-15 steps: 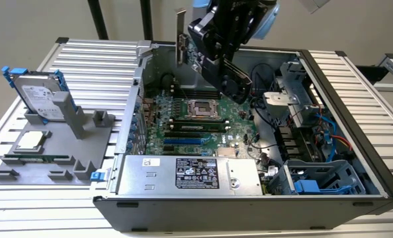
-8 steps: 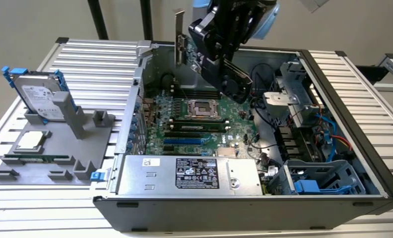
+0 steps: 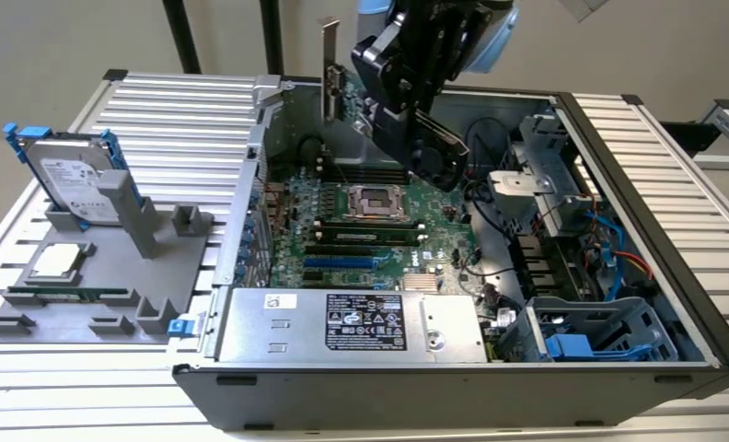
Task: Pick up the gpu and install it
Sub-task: 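Insert the gpu into the slot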
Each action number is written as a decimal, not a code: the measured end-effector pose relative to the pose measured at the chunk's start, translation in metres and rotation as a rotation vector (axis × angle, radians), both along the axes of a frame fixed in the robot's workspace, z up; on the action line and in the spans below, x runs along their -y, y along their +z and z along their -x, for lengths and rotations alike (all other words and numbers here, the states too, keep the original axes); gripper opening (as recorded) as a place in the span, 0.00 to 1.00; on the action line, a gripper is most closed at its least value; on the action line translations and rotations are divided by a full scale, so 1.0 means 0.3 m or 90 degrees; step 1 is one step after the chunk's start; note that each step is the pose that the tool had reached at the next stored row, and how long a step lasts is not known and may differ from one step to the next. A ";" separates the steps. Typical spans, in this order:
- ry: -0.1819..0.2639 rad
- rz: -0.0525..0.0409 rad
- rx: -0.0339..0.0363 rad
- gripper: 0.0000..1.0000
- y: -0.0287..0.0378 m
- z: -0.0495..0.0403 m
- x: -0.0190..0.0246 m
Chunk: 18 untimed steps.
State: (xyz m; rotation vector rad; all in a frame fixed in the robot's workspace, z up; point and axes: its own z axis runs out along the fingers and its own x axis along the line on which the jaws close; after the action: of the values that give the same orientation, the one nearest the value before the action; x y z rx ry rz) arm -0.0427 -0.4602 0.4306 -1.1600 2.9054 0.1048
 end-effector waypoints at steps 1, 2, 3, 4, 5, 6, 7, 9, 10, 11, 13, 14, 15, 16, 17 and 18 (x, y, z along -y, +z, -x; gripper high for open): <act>0.002 0.0000 0.0000 0.00 0.000 0.000 0.000; 0.005 0.0000 0.0000 0.00 0.000 0.000 0.000; 0.008 0.0000 0.0000 0.00 0.000 0.000 0.000; 0.010 0.0000 0.0000 0.00 0.000 0.000 0.000; 0.012 0.0001 0.0000 0.00 0.000 0.000 0.000; 0.015 0.0000 0.0000 0.00 0.000 0.000 0.000; 0.017 0.0000 0.0000 0.00 0.000 0.000 0.000; 0.022 0.0000 0.0000 0.00 0.000 0.000 0.000; 0.025 0.0000 0.0000 0.00 0.000 0.000 0.000; 0.027 0.0000 0.0000 0.00 0.000 0.000 0.000; 0.032 0.0000 0.0000 0.00 0.000 0.000 0.000; 0.035 0.0000 0.0000 0.00 0.000 0.000 0.000; 0.037 0.0000 0.0000 0.00 0.000 0.000 0.000; 0.040 0.0000 0.0000 0.00 0.000 0.000 0.000; 0.042 0.0001 0.0000 0.00 0.000 0.000 0.000; 0.044 0.0001 0.0000 0.00 0.000 0.000 0.000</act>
State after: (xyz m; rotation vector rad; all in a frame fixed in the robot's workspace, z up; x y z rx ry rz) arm -0.0427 -0.4602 0.4307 -1.2612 2.8655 0.1053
